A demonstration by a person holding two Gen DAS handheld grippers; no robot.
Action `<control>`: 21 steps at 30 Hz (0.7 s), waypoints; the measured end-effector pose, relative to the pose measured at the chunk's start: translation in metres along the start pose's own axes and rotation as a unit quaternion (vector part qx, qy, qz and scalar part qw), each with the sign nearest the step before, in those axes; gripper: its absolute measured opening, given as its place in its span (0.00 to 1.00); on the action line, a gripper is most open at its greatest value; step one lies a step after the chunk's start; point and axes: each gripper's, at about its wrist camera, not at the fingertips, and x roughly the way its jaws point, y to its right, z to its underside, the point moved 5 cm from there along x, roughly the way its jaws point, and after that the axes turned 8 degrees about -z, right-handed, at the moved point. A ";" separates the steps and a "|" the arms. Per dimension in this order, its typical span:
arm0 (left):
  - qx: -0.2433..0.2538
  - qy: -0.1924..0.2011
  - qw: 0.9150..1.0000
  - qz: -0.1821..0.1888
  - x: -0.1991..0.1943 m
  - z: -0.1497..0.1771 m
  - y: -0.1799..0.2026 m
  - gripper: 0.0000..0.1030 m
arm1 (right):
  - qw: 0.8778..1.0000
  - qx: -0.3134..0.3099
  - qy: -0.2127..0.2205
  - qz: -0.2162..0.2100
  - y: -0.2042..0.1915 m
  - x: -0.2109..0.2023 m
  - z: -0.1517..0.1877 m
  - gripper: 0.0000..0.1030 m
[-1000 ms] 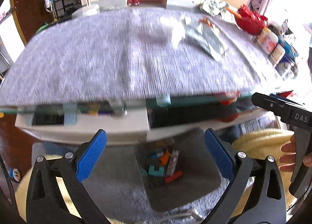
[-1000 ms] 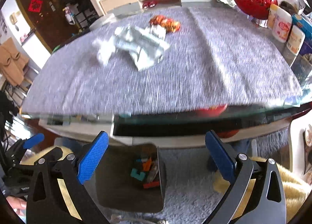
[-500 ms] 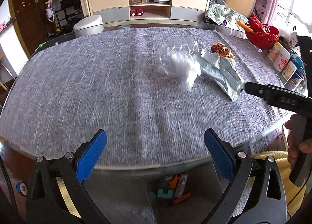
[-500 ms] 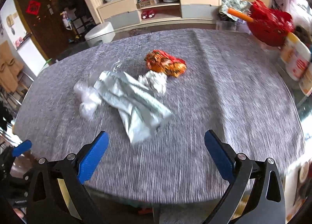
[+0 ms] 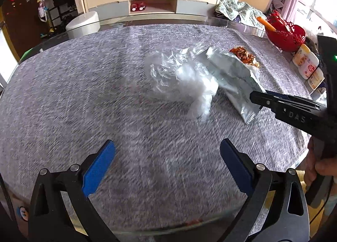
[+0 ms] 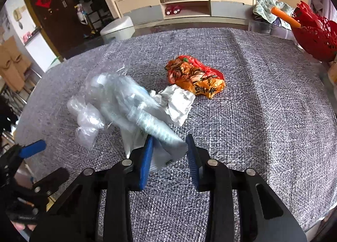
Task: Collect trash
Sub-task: 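Grasp the silver foil wrapper with the right tool while the left tool grasps the white plastic bag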
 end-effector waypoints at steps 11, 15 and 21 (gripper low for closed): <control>0.016 0.000 0.999 0.048 0.024 -0.026 0.031 0.55 | 0.999 -0.004 0.007 -0.033 0.001 -0.012 -0.001 0.19; 0.023 -0.005 0.998 0.057 0.033 -0.030 0.038 0.31 | 0.999 -0.003 0.007 -0.036 0.001 -0.010 -0.003 0.17; 0.028 0.000 0.997 0.066 0.032 -0.031 0.037 0.05 | 0.999 -0.007 0.009 -0.037 0.000 -0.014 0.001 0.17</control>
